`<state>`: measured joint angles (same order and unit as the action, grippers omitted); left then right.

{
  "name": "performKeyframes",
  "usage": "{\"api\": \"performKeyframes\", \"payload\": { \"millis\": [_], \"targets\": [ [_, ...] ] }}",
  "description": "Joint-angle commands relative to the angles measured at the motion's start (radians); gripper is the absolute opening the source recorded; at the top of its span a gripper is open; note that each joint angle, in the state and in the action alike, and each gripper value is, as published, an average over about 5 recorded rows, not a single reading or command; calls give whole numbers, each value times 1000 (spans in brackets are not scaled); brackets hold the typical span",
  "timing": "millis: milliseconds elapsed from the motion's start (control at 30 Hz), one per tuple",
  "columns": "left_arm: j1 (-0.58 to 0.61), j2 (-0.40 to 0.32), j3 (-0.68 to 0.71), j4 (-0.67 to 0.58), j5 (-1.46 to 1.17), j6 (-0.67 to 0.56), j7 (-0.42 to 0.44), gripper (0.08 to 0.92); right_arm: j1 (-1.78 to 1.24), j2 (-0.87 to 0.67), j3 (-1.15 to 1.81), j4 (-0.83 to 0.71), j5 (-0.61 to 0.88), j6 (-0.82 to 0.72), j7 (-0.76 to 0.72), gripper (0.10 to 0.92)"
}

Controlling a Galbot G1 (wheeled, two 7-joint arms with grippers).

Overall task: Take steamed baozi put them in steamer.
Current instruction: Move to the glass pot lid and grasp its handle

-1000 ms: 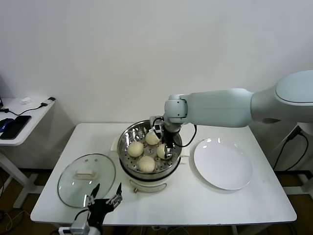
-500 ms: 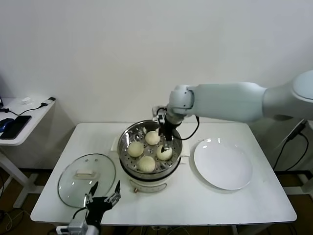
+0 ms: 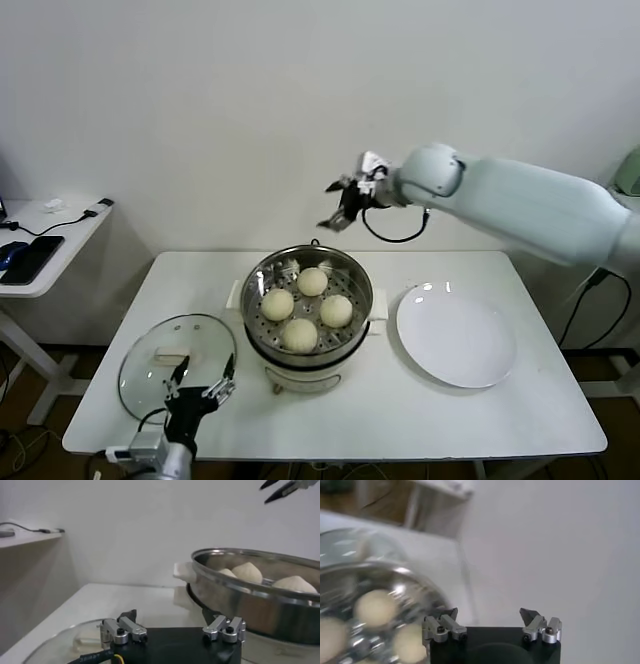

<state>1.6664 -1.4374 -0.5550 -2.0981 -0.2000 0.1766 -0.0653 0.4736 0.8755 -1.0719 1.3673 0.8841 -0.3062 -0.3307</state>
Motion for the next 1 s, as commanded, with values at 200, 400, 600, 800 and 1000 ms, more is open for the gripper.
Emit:
{"api": "performKeyframes", "payload": {
  "millis": [200,400,600,800,1000],
  "targets": [
    [-67,23,-33,29,38,-40,-22,823,-935,-345,944,212,-129,177,349,823],
    [-86,37,-37,58,61,-99,-21,823,-1438,-254,1430,260,-189,268,335,823],
    [-86,42,-42,92,134,-173,-37,823,-1742,-59,1693,282,-261,404,292,823],
    [-68,51,-46,123,227,-227,-73,823,-1926,95,1735,319,-281,494,255,823],
    [-49,55,-50,162,353,-276,-124,823,-1983,211,1703,314,-310,545,255,823]
  ]
}}
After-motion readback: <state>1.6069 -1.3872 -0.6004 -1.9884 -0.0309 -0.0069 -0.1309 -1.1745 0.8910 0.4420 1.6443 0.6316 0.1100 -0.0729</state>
